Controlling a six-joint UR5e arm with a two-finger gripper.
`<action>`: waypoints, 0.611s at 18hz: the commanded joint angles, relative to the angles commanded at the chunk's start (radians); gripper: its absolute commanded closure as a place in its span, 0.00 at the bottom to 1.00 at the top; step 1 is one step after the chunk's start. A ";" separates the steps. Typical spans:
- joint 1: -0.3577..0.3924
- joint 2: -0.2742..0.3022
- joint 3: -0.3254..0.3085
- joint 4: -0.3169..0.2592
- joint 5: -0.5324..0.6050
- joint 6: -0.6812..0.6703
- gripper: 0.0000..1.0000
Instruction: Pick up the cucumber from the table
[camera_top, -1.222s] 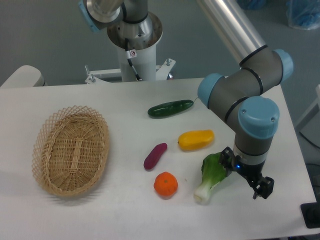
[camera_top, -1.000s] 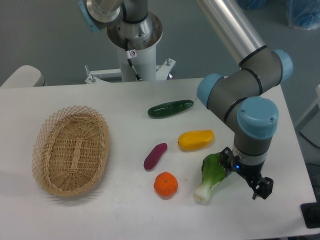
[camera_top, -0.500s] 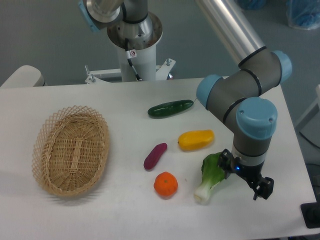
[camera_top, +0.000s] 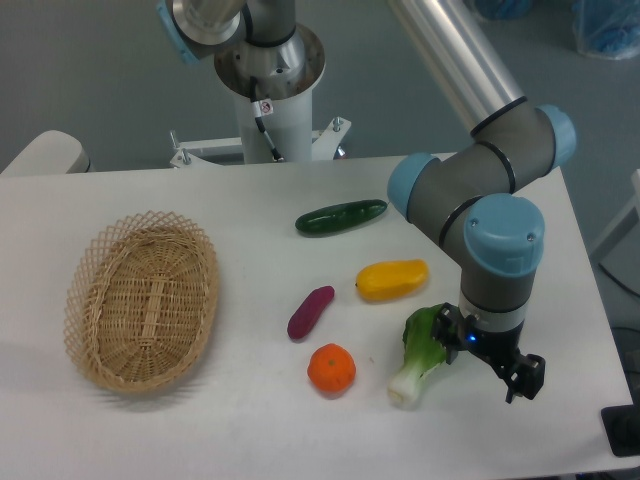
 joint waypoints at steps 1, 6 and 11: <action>-0.006 0.009 -0.008 -0.011 0.000 -0.002 0.00; -0.005 0.110 -0.178 -0.025 -0.008 0.024 0.00; 0.014 0.227 -0.365 -0.022 -0.005 0.217 0.00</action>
